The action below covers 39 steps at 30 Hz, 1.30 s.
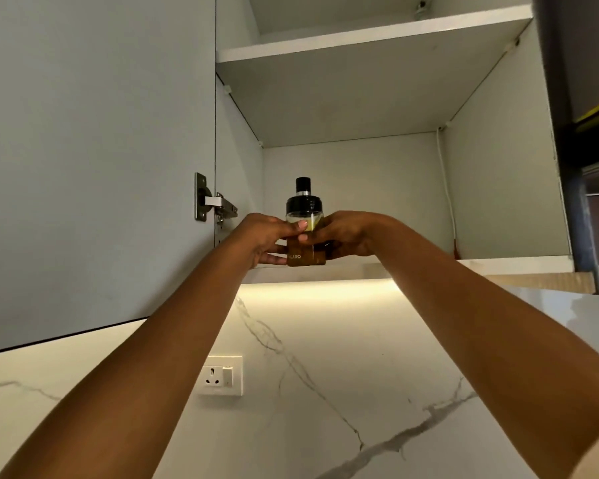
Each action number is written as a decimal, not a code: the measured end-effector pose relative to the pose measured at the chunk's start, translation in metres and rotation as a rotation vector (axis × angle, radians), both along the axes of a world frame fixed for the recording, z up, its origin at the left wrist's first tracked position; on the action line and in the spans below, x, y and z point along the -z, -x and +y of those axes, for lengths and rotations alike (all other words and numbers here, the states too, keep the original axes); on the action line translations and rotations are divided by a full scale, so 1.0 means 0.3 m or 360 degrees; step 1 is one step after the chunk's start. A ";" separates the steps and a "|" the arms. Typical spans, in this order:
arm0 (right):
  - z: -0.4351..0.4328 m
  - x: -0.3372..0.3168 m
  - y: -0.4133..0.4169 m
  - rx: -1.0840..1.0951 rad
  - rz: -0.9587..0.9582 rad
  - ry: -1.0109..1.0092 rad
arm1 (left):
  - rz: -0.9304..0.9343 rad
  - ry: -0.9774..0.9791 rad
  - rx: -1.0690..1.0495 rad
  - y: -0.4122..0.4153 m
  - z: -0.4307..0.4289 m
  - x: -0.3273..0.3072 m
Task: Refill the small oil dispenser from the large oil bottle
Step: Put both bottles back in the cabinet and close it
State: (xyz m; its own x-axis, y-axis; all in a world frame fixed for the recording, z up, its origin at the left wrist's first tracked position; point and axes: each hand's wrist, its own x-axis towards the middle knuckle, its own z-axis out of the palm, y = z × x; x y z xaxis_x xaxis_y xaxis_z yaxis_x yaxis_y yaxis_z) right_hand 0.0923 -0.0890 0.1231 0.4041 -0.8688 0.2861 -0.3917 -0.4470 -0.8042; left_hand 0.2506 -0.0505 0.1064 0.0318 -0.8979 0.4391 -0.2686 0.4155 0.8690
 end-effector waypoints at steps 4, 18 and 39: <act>-0.036 -0.003 -0.022 0.0045 0.0025 -0.0010 | -0.0020 -0.0039 -0.0008 -0.009 -0.045 -0.011; 0.023 -0.001 -0.052 0.0406 0.0149 0.0242 | -0.0097 0.0064 -0.0302 -0.051 0.003 0.001; 0.540 1.516 0.244 0.0414 -0.0454 -0.0329 | -0.0140 -0.0367 0.0232 -0.036 0.398 1.479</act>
